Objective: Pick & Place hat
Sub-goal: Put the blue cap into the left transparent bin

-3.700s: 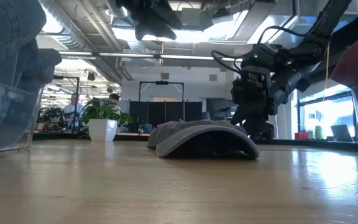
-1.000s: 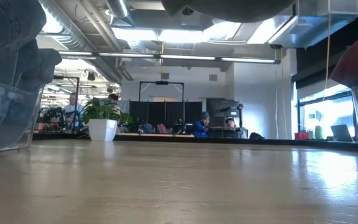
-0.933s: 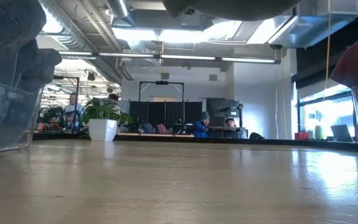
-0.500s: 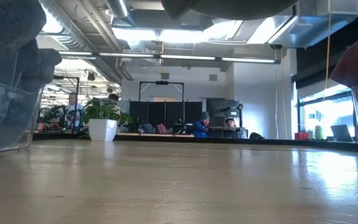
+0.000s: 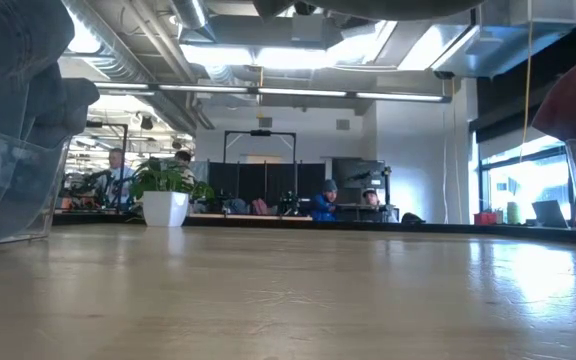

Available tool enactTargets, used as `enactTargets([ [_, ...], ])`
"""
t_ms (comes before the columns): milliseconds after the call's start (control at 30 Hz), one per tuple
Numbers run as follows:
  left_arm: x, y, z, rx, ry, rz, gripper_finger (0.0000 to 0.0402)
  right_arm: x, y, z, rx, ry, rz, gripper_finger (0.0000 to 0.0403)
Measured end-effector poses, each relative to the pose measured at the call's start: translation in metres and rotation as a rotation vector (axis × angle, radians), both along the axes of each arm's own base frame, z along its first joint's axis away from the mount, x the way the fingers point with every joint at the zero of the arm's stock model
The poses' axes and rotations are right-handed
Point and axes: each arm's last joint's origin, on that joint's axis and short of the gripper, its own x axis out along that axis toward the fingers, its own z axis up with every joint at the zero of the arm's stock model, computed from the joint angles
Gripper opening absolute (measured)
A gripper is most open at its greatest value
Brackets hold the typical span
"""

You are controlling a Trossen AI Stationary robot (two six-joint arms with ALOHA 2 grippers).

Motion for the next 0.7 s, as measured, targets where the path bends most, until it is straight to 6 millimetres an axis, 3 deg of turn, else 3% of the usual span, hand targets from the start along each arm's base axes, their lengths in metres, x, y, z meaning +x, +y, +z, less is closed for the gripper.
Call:
enactTargets([
  [67,0.000,0.000,0.000,0.000,0.000,-0.001,0.0023,0.000,0.000,0.000,0.000,0.000,-0.001,0.0006],
  [300,-0.005,-0.001,0.008,-0.035,-0.007,0.001,0.0023,0.000,0.000,-0.001,-0.016,-0.002,0.013,0.0031],
  [467,-0.018,-0.005,0.023,-0.101,0.005,-0.001,0.0023,-0.006,-0.003,-0.005,-0.066,0.047,0.022,0.0083],
  [700,-0.050,-0.021,0.051,-0.288,0.103,-0.024,0.0023,-0.029,-0.021,-0.001,-0.203,0.115,-0.252,0.0151],
])
